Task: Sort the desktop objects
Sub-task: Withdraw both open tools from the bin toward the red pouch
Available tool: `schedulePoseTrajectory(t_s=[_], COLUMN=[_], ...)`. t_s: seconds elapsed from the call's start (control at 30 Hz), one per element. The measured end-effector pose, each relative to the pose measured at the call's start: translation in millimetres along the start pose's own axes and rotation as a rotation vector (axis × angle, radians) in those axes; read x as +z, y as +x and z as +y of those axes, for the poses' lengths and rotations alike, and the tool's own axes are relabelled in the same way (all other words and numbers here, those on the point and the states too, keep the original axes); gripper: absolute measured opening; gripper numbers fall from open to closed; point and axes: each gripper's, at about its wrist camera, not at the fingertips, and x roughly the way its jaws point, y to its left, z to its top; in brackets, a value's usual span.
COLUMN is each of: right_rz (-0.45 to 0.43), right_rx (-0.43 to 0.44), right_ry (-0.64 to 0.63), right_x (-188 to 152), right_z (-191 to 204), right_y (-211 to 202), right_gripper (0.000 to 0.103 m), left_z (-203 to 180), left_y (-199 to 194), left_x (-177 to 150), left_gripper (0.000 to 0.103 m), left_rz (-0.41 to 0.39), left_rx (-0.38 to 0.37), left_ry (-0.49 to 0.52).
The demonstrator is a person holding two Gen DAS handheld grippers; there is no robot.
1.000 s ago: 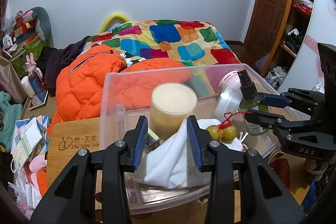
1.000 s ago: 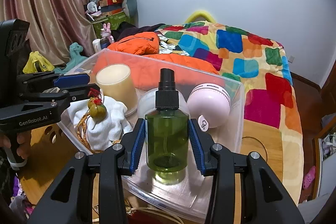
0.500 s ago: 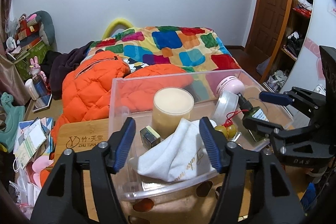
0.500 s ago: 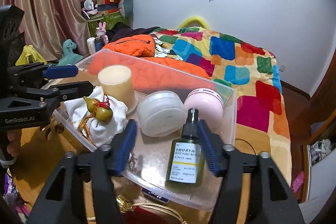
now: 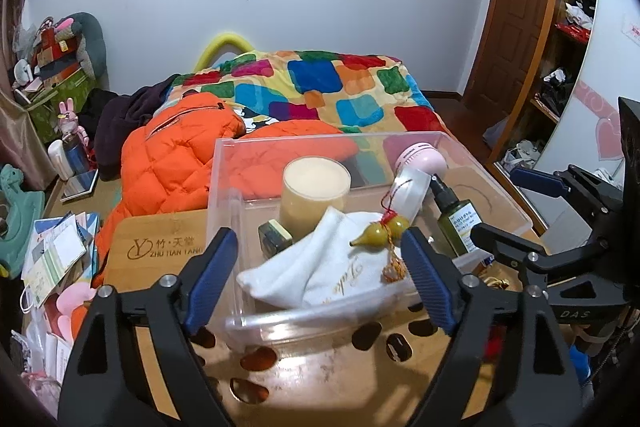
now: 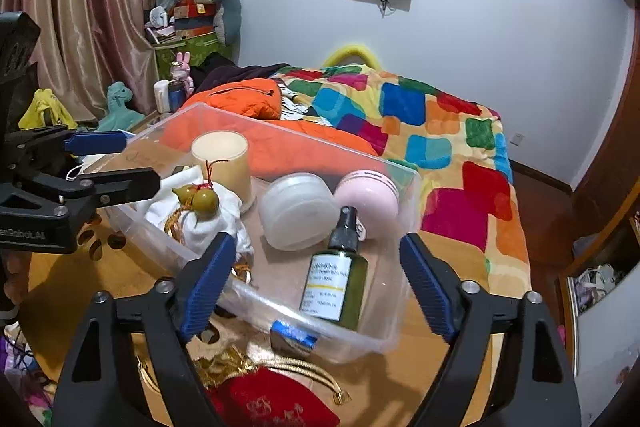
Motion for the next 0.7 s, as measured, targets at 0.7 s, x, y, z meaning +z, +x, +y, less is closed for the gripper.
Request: schedulePoseTrajectory(t_s=[0.7], right_rz=[0.075], right_rx=[0.018], right_ry=[0.115], right_x=[-56.2], right_z=[-14.5], right_y=[-26.1], right_gripper=[0.085], left_z=[-19.8], left_y=[-21.3], left_x=[-34.7], left_gripper=[0.093], left_rz=[0.005], left_rx=[0.028], left_ry=[0.011])
